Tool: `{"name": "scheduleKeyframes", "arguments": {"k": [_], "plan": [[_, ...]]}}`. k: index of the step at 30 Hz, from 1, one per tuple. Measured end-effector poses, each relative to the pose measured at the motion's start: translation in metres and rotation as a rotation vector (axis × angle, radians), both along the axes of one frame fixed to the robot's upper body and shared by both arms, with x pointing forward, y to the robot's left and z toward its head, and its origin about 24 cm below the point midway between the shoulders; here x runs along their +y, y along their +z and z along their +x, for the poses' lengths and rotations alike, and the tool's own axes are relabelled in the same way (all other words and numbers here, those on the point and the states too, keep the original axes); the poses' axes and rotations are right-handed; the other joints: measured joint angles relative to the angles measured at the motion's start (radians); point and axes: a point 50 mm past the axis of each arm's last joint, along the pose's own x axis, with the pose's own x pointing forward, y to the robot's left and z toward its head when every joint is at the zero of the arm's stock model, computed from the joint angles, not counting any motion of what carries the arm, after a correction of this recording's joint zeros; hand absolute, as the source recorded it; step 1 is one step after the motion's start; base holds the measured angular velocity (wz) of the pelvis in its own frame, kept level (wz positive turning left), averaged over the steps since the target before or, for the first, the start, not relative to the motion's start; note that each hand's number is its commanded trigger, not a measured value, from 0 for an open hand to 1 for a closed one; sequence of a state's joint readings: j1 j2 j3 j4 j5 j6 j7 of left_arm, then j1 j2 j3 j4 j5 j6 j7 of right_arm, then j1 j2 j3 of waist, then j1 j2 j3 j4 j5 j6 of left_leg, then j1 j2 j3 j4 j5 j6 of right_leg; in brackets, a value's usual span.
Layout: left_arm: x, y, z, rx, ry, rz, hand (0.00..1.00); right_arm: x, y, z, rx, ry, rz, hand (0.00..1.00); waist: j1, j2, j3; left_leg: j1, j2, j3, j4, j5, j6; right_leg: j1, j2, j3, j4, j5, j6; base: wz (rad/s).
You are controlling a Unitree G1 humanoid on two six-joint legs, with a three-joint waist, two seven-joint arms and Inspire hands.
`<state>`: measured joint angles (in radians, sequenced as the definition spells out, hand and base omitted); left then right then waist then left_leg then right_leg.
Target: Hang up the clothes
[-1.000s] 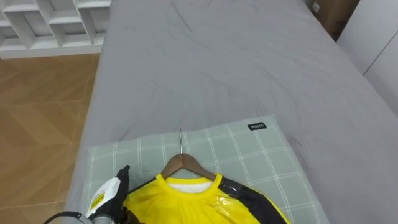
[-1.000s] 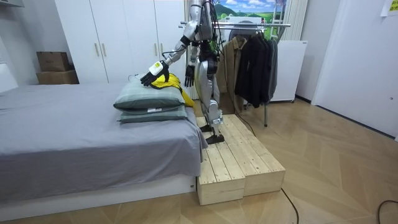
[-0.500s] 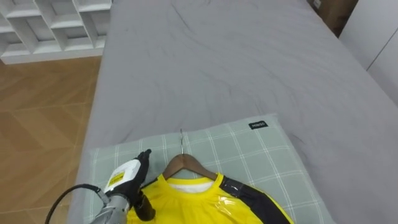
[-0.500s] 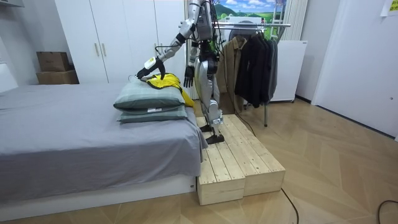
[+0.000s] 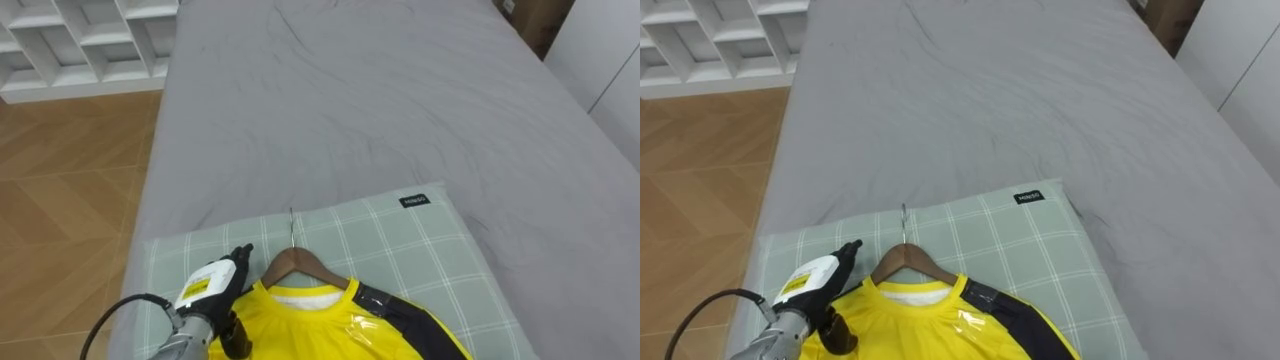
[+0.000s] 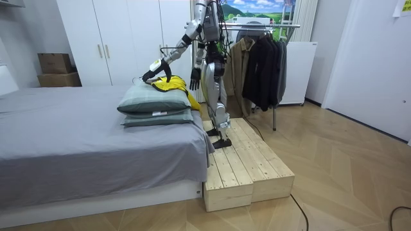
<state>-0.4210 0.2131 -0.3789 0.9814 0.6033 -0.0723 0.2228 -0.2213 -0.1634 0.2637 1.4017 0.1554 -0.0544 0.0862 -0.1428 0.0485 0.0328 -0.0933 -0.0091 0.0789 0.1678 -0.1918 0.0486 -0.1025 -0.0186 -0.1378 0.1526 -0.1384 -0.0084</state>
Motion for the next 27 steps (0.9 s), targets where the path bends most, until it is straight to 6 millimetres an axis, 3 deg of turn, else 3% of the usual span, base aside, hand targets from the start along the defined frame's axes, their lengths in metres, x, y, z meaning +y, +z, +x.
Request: {"name": "scheduleKeyframes", "arguments": {"k": [7,15,27], "plan": [[0.000,-0.001,-0.001,0.003,-0.001,0.004,0.00,0.000,0.000,0.000,0.000,0.002,-0.001,0.00,0.000,-0.004,0.0026,0.000,0.001,0.001,0.000,0.000,0.000,-0.001,0.000,-0.001,0.000,0.000,0.000,0.00],[0.007,-0.017,-0.014,0.075,0.025,0.022,0.00,-0.001,0.000,0.000,-0.003,-0.001,-0.013,0.00,0.001,-0.008,0.0057,-0.003,0.001,0.002,0.000,0.000,0.000,-0.004,0.000,-0.002,0.000,0.000,0.000,0.00],[0.020,-0.021,-0.018,0.104,0.117,-0.016,0.00,0.000,0.003,0.007,-0.019,0.006,-0.015,0.00,0.009,-0.044,0.0041,-0.035,0.003,0.026,0.002,0.003,0.000,-0.056,0.002,0.026,0.025,0.000,0.000,-0.06]]}}
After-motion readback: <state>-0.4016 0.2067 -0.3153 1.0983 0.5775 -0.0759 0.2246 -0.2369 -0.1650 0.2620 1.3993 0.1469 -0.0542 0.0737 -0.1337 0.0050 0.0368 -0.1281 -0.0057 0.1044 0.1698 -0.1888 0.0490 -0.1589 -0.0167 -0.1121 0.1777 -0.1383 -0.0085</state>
